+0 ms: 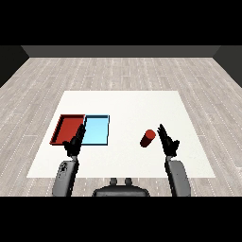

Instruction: Pick the red can and put it in the red box

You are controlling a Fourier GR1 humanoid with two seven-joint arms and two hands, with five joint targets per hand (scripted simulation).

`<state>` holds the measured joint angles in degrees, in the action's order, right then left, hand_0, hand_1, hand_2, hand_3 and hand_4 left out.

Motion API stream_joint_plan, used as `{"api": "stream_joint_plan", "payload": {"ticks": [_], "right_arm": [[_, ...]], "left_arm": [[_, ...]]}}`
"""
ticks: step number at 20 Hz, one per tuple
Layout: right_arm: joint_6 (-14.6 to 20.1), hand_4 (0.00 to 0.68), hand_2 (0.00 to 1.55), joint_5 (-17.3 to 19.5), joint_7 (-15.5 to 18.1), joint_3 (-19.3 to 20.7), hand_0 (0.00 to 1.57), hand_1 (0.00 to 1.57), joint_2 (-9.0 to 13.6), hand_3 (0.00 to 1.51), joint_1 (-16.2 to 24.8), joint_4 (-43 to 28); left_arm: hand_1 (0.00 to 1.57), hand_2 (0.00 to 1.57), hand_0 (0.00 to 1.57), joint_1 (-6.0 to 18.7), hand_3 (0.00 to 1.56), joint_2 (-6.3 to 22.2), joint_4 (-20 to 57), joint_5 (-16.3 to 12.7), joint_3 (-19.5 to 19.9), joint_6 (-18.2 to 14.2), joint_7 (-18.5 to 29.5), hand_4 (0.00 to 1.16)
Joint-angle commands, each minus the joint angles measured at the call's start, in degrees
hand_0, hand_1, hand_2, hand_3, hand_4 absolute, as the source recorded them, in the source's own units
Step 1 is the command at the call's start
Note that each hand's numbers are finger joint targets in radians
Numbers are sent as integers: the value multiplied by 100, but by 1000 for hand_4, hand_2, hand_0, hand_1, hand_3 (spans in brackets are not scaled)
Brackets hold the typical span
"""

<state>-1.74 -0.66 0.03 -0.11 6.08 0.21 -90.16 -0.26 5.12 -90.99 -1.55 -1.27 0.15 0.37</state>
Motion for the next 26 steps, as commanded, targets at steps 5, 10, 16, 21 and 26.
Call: {"api": "stream_joint_plan", "payload": {"ticks": [5,10,16,21,26], "right_arm": [[-660,0,0,-464,286,772,0,0,584,0,387,43],[-1523,0,0,-1459,1465,1079,0,0,565,0,658,-329],[-1510,0,0,-996,2050,992,0,0,393,0,389,194],[-1717,0,0,-1356,1714,1323,0,0,553,0,340,202],[-1862,0,0,-1236,1890,1317,0,0,510,0,474,207]], "left_arm": [[0,0,0,-31,0,34,76,213,183,-128,5,0],[0,0,0,-72,0,-219,-281,-82,304,17,1839,0],[0,0,0,-16,0,-233,375,-115,479,115,2537,0],[0,0,0,-331,0,-70,-53,-191,592,248,2416,0],[0,0,0,-58,0,-246,-51,-117,379,136,2048,0]]}}
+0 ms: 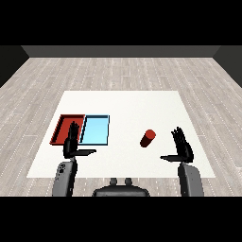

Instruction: Pick the red can and put it in the red box

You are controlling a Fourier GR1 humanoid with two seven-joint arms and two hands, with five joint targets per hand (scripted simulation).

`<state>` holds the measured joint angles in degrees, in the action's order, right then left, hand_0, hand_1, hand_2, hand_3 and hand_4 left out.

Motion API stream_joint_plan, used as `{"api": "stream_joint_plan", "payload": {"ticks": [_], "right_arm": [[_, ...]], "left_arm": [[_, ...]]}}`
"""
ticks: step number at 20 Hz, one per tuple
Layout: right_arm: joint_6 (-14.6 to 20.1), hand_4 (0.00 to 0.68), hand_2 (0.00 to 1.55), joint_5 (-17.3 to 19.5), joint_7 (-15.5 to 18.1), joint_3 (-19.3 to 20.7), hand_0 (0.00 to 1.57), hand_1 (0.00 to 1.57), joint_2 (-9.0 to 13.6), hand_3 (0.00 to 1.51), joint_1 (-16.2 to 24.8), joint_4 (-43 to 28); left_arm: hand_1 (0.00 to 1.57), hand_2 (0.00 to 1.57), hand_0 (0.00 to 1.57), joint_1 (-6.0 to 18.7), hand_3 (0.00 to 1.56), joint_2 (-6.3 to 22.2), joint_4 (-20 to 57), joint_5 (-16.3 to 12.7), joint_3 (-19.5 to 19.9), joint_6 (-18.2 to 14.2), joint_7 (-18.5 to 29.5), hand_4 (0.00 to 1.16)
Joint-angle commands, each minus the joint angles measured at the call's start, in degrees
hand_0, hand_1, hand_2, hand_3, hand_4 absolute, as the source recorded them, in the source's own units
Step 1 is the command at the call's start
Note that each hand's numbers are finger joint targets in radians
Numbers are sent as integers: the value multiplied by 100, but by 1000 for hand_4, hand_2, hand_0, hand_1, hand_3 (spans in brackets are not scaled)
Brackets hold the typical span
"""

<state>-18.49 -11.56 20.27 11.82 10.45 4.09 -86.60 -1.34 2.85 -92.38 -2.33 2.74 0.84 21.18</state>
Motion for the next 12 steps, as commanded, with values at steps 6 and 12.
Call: {"api": "stream_joint_plan", "payload": {"ticks": [6,12], "right_arm": [[-118,0,0,-107,-160,132,0,0,10,0,-340,322],[148,0,0,240,116,-97,0,0,-248,0,-683,895]], "left_arm": [[0,0,0,-3,0,-53,376,140,1,13,438,0],[0,0,0,-10,0,101,275,-27,164,176,322,0]]}}
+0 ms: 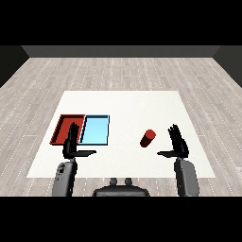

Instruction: Pick the red can and put it in the red box

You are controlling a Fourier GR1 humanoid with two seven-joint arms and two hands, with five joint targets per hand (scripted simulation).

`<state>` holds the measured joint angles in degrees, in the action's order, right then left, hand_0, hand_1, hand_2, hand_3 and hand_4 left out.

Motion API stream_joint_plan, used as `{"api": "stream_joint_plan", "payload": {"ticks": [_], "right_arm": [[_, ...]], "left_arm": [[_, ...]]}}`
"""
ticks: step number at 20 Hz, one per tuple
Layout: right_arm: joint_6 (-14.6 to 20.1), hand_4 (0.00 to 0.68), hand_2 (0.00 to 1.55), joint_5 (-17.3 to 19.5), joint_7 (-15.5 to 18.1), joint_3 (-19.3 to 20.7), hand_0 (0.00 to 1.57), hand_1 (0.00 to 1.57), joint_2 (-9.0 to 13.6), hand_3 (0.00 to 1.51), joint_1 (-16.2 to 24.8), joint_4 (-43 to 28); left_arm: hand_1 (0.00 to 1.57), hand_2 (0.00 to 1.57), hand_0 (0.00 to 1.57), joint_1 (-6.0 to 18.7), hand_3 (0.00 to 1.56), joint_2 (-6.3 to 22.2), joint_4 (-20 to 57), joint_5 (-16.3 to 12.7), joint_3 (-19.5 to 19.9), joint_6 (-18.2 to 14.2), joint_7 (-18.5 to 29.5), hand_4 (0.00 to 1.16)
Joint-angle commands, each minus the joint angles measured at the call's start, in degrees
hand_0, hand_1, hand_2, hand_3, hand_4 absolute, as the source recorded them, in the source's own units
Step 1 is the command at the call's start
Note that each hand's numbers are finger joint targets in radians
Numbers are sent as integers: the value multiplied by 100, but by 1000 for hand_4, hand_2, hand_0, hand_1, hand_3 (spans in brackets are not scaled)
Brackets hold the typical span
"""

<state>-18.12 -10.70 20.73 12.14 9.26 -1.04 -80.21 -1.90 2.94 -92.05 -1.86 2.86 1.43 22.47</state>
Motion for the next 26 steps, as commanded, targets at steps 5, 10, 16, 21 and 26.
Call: {"api": "stream_joint_plan", "payload": {"ticks": [5,10,16,21,26], "right_arm": [[81,0,0,-192,-458,-130,0,0,-154,0,-293,0],[219,0,0,-102,-187,-166,0,0,-288,0,-797,947],[406,0,0,-2,-59,-340,0,0,-458,0,-690,994],[200,0,0,-135,280,-286,0,0,-414,0,-811,1463],[160,0,0,-423,128,-126,0,0,-310,0,-961,1584]], "left_arm": [[0,0,0,149,0,120,-339,-372,226,115,-487,0],[0,0,0,-60,0,-54,-234,-151,17,46,-85,0],[0,0,0,121,0,-153,250,-184,44,23,80,0],[0,0,0,-38,0,-77,-441,-188,-75,46,-458,0],[0,0,0,78,0,-73,-103,-120,27,-6,-129,0]]}}
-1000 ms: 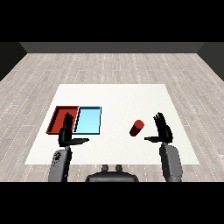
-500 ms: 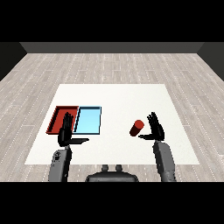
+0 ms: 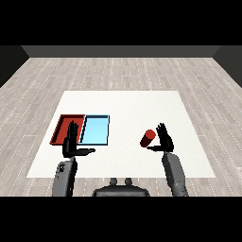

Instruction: Pick the red can and put it in the red box

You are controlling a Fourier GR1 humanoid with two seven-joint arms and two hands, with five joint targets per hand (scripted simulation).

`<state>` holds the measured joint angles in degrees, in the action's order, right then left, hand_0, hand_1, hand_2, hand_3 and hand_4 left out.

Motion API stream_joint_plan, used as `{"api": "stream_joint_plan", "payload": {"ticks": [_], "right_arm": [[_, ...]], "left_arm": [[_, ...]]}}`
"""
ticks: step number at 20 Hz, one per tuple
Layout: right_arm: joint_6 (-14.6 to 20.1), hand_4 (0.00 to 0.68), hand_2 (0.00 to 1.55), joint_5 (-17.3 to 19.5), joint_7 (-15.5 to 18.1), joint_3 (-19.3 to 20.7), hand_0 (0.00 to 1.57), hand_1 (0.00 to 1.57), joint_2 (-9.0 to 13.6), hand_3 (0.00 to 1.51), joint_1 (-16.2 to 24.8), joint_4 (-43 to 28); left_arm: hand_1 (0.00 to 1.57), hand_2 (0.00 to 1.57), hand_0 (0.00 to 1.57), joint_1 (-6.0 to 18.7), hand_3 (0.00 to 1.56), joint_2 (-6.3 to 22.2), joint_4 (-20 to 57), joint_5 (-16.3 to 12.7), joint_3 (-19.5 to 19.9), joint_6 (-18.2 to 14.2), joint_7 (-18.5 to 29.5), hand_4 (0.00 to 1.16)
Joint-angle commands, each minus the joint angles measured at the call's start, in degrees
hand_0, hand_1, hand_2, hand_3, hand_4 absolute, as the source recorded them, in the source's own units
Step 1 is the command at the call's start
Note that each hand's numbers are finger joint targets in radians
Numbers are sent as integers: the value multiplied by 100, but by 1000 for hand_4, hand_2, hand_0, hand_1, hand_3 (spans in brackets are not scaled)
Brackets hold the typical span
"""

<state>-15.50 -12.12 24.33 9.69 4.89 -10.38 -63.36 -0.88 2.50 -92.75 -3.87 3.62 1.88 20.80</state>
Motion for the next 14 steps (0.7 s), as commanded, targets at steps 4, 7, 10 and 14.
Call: {"api": "stream_joint_plan", "payload": {"ticks": [4,7,10,14], "right_arm": [[-59,0,0,121,400,-58,0,0,74,0,-286,778],[384,0,0,24,6,-184,0,0,-209,0,-206,269],[74,0,0,11,507,-48,0,0,-54,0,-456,1042],[265,0,0,-35,282,-62,0,0,-76,0,-960,1175]], "left_arm": [[0,0,0,328,0,-95,94,-11,-8,-133,-49,0],[0,0,0,85,0,-154,143,106,-75,-177,136,0],[0,0,0,-339,0,80,-508,-121,4,155,-161,0],[0,0,0,50,0,75,-141,-190,182,49,-137,0]]}}
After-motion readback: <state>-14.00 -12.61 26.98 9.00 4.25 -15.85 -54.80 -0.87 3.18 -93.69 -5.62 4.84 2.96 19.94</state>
